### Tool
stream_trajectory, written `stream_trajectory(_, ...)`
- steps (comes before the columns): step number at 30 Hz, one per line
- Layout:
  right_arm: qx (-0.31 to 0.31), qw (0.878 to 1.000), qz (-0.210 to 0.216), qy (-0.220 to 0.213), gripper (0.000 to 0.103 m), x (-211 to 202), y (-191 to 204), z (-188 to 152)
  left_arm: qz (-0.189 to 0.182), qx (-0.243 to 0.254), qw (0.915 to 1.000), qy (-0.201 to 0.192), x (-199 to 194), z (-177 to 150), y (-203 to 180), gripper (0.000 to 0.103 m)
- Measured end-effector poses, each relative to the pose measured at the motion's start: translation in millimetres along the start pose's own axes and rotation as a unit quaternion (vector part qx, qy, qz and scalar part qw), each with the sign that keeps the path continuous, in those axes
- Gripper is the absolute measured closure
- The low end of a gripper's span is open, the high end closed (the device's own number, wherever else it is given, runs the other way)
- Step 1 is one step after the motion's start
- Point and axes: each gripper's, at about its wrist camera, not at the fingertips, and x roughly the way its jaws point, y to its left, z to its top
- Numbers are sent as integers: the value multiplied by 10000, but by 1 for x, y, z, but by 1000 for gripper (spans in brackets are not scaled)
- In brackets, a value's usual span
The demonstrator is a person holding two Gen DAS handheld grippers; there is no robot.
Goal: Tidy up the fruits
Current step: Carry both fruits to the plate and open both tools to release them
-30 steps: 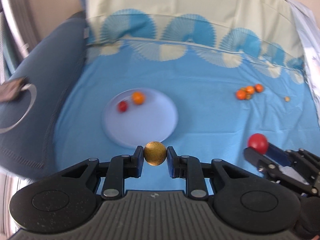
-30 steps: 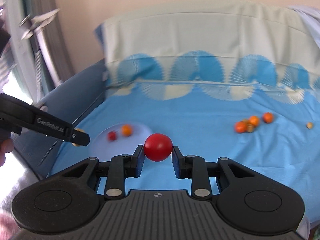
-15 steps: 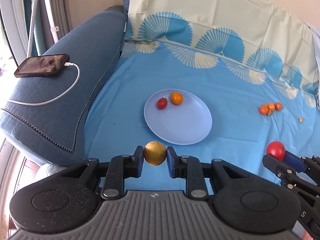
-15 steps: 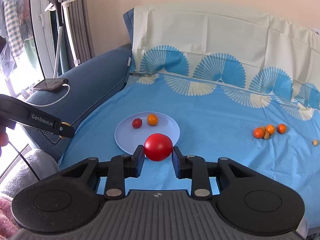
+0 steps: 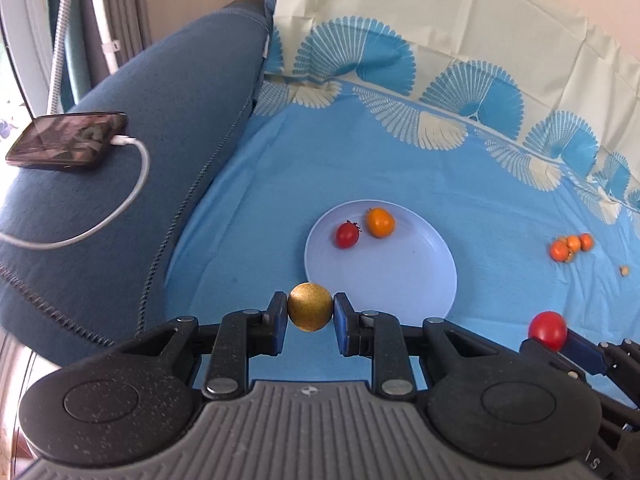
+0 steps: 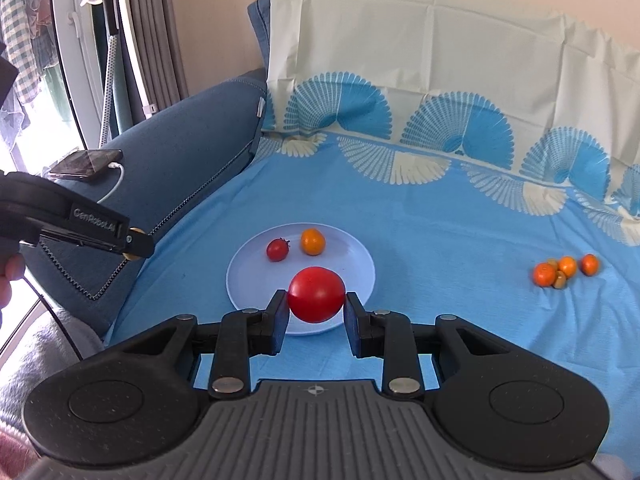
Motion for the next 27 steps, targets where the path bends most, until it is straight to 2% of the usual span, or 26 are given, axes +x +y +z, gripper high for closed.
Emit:
stream_trajectory(11,-62,9992,123,379,72,89,-15,8,39,244,9986,477,97,32,-28,76)
stream_trajectory(17,-166,9971,68,738,72,141,-15,1,166,419,9951,877,152,31,-40,76)
stream_trajectory(21,-190,9955,48,925,71,162,-14,-5,286,485,9923,1106,175,27,-39,75)
stream_trajectory(22,-216,9952,36,958,71,166,-14,-5,255,483,9926,1088,177,27,-38,71)
stream_trajectory(24,-264,9948,24,981,71,172,-13,-5,59,489,9943,950,174,29,-35,35)
stream_trajectory(25,-284,9950,25,961,70,173,-12,-4,-61,448,9955,835,170,30,-34,22)
stream_trajectory(26,-314,9952,37,923,68,173,-11,-2,-35,399,9967,705,163,32,-32,1)
stream_trajectory(27,-347,9955,42,876,57,170,-10,1,44,351,9979,538,155,34,-32,0)
